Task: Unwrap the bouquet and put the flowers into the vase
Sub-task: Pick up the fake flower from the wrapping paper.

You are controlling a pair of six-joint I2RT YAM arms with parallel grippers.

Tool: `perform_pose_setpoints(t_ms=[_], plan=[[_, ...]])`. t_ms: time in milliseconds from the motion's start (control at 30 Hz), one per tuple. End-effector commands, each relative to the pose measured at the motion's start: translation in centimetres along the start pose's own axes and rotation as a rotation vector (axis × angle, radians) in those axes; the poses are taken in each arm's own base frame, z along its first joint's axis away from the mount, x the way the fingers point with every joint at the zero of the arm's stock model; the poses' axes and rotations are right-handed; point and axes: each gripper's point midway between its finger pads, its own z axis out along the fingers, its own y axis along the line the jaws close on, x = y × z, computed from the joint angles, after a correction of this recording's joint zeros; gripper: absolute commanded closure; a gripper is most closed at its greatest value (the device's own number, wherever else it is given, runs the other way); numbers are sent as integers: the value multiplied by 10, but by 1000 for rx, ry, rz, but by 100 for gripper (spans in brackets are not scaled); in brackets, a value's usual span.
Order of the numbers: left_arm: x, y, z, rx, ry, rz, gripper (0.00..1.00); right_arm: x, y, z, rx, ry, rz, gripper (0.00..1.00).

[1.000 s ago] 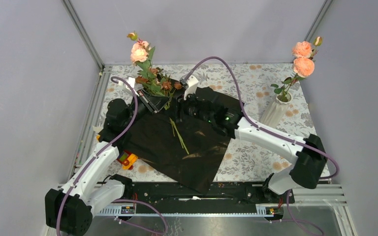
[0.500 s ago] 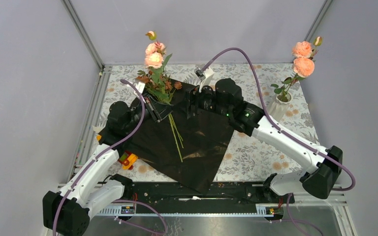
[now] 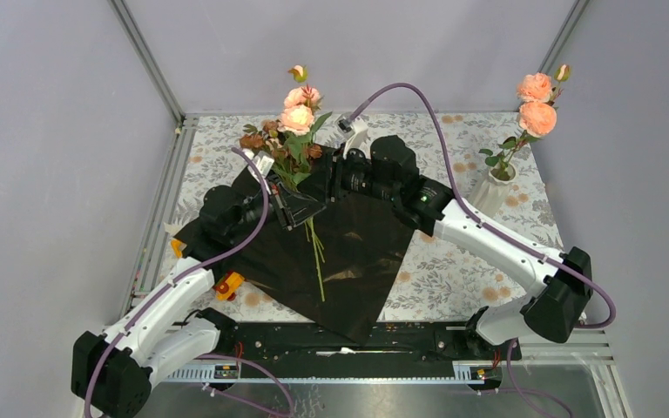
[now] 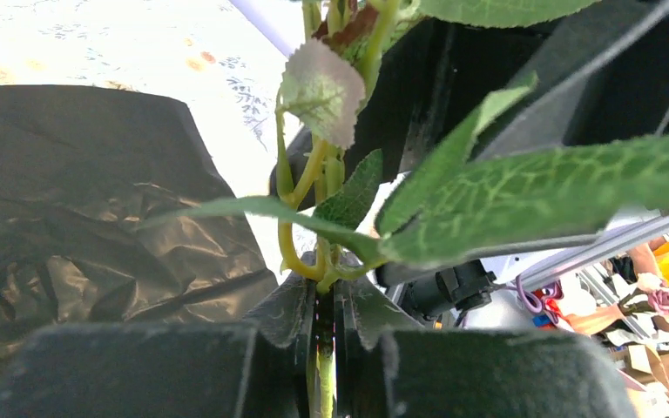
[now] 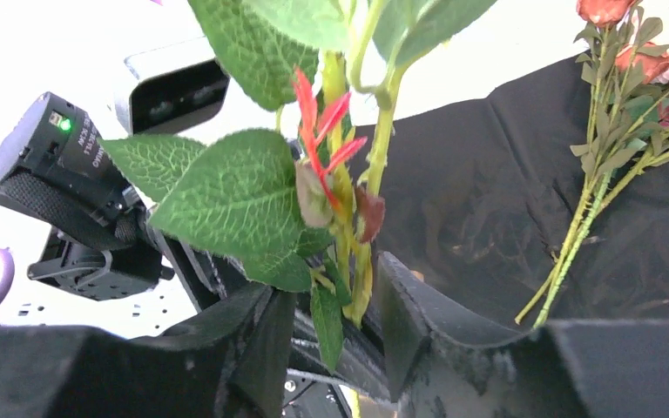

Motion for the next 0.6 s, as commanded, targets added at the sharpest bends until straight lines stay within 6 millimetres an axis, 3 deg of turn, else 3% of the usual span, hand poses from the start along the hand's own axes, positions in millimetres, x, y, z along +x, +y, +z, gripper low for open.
perform_pose_setpoints(t_ms=[0,133,233,267,300,367,400,467,567], plan=[[-12,-26,-2,99,-44,85,100,-28,12,6,-41,-85,11,58],[-14,-26,1,106,-58,68,100,-25,15,12,-65,-67,25,70],[-16,-22,3,84,-65,52,100,-24,8,9,-34,-79,20,86],[-16,-19,4,74,-63,47,92,-27,6,5,-15,-96,9,92],[-16,-16,5,54,-62,38,77,-30,3,0,9,-115,-8,97],[-18,-5,6,-7,-67,27,35,-38,-4,-13,69,-155,-62,100],[-18,1,6,-40,-70,25,25,-42,-9,-21,108,-174,-92,100],[-18,12,4,-101,-73,32,13,-54,-22,-43,210,-219,-171,100],[-18,23,-3,-154,-55,29,6,-70,-44,-79,397,-263,-281,100]])
